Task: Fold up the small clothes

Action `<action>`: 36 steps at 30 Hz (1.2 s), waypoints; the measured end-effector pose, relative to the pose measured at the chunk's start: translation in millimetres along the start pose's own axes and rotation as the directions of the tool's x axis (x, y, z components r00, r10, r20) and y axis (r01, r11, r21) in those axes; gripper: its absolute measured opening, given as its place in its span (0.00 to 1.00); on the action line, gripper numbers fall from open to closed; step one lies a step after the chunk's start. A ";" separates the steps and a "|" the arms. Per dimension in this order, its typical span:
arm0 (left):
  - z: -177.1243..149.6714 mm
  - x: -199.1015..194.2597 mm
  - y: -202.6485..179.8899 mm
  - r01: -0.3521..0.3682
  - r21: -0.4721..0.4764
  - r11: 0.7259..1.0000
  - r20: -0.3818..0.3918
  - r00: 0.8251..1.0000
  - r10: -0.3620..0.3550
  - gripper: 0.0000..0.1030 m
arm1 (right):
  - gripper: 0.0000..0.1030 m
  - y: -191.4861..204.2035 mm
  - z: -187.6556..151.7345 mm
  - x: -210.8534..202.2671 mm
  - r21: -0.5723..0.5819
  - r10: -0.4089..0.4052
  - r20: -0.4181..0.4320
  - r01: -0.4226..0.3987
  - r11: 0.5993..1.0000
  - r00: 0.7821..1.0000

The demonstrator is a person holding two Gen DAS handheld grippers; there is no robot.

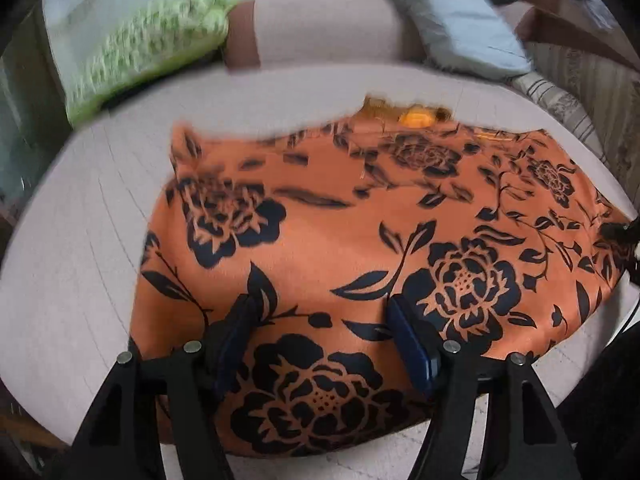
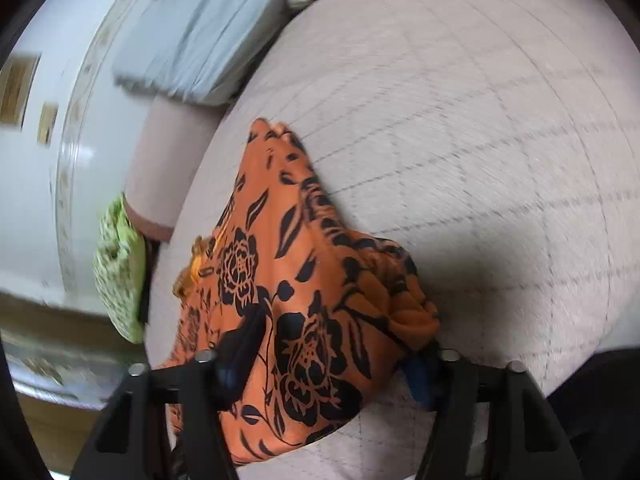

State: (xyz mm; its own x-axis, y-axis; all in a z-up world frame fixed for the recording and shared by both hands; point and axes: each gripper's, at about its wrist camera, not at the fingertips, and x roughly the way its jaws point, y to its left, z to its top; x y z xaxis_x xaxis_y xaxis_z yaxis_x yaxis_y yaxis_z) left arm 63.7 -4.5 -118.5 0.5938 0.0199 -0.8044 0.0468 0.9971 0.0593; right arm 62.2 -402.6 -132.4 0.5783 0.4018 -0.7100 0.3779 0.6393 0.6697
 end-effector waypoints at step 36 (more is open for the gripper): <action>9.6 -109.5 149.0 0.267 -0.360 0.894 0.242 0.952 -0.187 0.67 | 0.79 258.8 -276.9 48.3 -0.821 0.048 -0.306 -0.290 0.491 0.951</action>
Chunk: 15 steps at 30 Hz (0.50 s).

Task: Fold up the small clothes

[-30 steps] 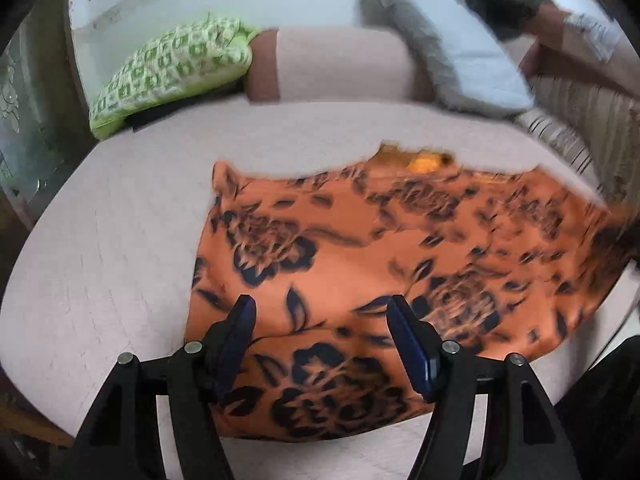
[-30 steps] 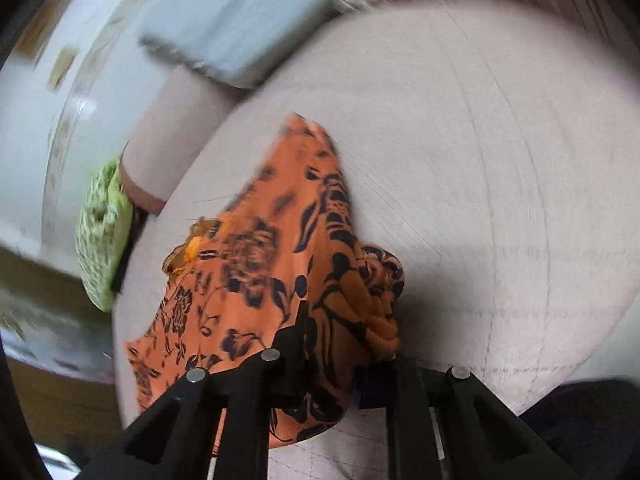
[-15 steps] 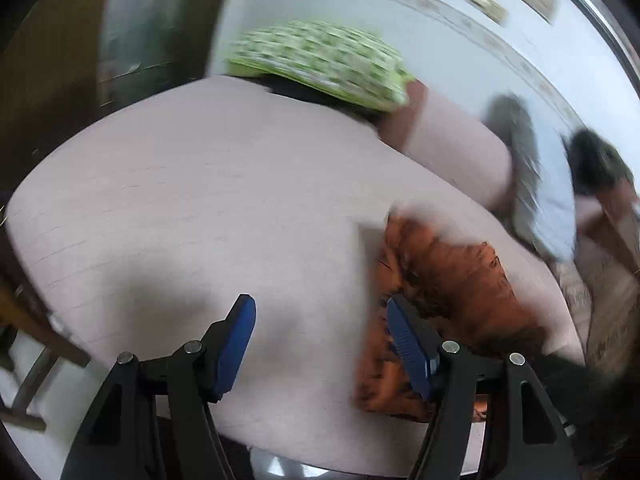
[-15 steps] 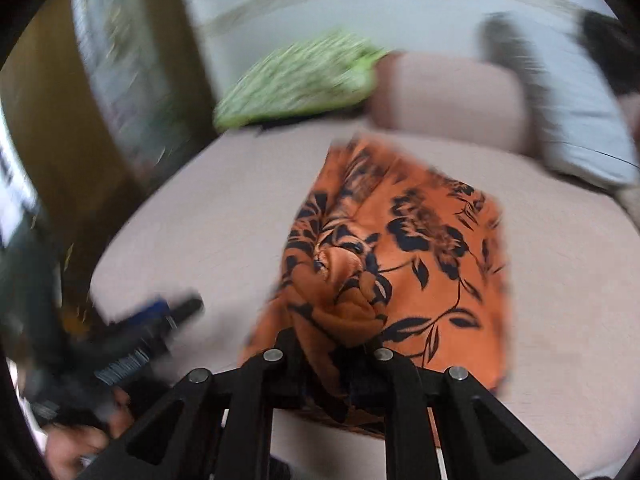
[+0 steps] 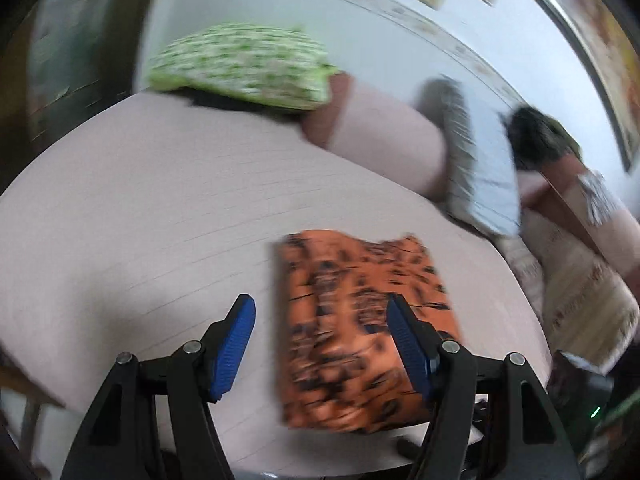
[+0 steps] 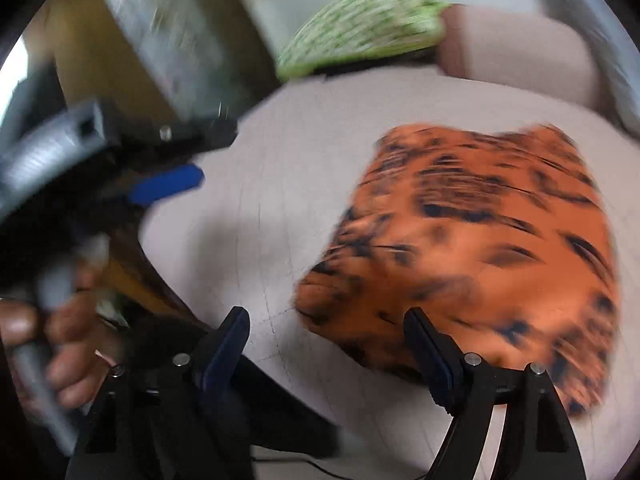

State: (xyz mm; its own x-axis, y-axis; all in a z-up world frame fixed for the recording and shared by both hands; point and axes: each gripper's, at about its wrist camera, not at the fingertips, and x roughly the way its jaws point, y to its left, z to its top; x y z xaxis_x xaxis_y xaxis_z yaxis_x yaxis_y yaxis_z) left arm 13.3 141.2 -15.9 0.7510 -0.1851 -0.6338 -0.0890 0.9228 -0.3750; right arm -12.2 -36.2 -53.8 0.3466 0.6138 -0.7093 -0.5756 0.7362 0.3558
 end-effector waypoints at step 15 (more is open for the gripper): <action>-32.2 91.8 -16.2 -0.161 0.148 0.976 -0.196 0.962 0.188 0.75 | 0.79 -173.4 32.9 -83.2 0.367 0.084 0.190 -0.150 0.918 0.978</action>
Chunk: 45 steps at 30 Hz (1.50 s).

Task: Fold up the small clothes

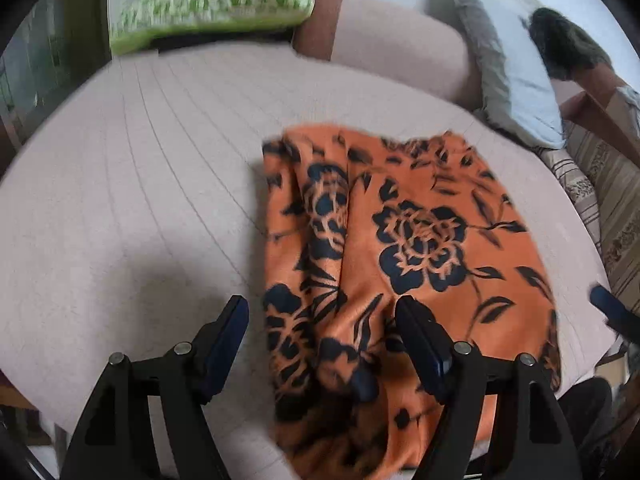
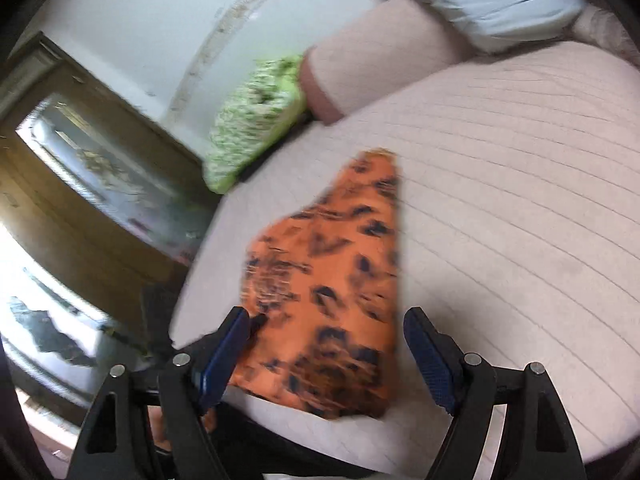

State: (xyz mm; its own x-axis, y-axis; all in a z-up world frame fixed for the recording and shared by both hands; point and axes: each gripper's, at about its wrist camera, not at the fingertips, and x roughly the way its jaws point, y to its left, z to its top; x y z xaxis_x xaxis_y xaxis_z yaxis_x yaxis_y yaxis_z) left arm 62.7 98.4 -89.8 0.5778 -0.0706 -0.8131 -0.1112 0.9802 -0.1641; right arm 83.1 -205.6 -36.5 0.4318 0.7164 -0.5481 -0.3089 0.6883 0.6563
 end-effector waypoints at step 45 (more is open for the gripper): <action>17.0 50.2 3.4 0.064 -0.078 0.995 -0.075 0.995 -0.070 0.81 | 0.69 -76.9 74.1 135.1 0.246 0.138 -0.173 -0.093 0.965 0.975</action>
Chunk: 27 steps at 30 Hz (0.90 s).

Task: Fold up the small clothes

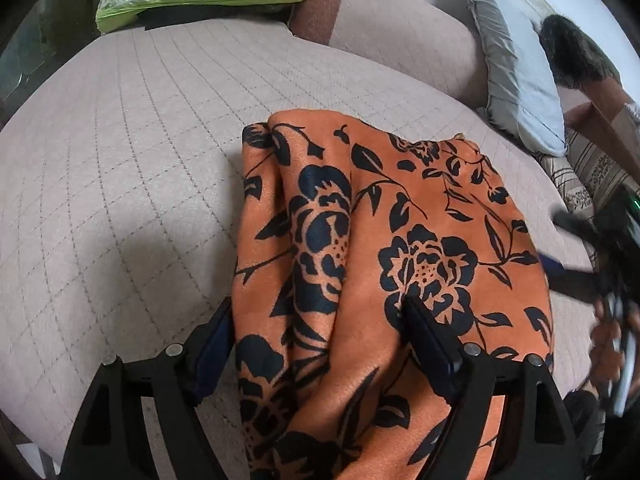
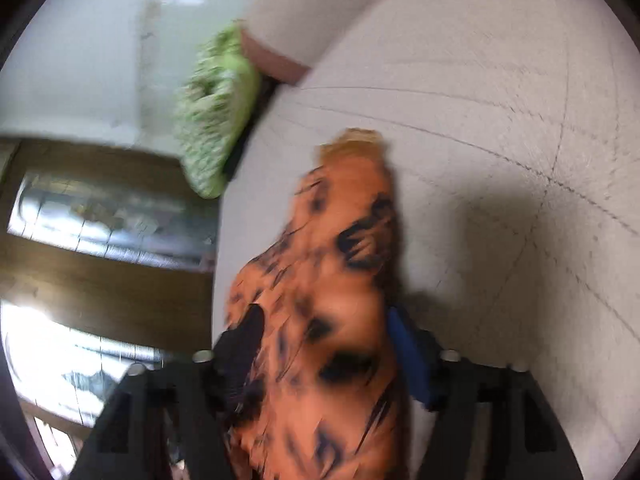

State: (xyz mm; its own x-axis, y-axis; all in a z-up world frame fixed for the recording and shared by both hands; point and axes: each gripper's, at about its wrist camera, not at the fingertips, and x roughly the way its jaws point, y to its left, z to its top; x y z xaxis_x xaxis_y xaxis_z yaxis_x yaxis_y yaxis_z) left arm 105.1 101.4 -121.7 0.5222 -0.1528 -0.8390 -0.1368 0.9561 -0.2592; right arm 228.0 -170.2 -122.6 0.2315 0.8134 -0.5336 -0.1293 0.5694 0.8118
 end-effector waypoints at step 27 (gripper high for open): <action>-14.9 -43.9 -2.5 -0.008 0.058 0.998 0.082 0.997 0.003 0.80 | 0.66 14.9 -80.9 -40.4 -0.137 -0.157 -0.014 0.153 0.979 0.988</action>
State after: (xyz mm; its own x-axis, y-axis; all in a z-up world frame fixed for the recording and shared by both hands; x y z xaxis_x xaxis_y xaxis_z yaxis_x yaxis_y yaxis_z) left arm 69.9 102.0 -91.3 0.5894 -0.1285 -0.7976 -0.0917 0.9703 -0.2241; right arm 138.7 -184.9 -108.1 0.2353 0.7157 -0.6576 -0.2229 0.6983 0.6802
